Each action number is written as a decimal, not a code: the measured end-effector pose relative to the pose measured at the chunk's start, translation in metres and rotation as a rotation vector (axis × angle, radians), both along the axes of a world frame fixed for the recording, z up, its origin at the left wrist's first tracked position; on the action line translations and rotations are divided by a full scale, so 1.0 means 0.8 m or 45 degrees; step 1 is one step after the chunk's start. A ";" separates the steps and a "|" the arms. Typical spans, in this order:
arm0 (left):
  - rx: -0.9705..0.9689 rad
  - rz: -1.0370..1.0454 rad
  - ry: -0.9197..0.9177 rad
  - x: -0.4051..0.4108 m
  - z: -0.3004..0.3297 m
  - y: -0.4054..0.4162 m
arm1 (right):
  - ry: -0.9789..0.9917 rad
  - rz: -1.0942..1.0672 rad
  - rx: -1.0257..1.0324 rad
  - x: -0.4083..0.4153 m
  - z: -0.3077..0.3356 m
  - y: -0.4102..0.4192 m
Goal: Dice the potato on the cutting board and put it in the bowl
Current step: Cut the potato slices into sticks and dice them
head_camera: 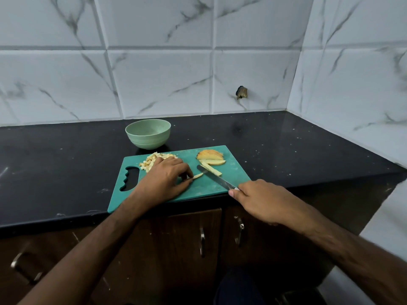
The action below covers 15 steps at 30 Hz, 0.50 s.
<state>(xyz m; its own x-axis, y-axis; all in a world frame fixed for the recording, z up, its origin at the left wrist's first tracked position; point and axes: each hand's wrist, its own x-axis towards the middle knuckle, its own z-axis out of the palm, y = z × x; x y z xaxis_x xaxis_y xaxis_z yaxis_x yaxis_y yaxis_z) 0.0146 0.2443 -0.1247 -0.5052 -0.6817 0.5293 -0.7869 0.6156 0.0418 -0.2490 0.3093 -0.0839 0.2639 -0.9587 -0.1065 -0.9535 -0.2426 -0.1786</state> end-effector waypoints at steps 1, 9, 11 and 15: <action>0.004 -0.006 0.001 0.000 0.000 0.000 | -0.004 0.000 0.024 -0.001 -0.002 0.001; 0.069 -0.049 0.018 0.006 0.001 0.000 | 0.085 0.023 -0.036 0.004 0.002 -0.003; 0.086 -0.048 0.020 0.010 0.000 0.000 | 0.040 0.026 -0.060 0.006 0.007 -0.001; 0.107 -0.045 0.045 0.012 -0.001 0.001 | 0.051 0.043 -0.060 0.013 -0.004 0.005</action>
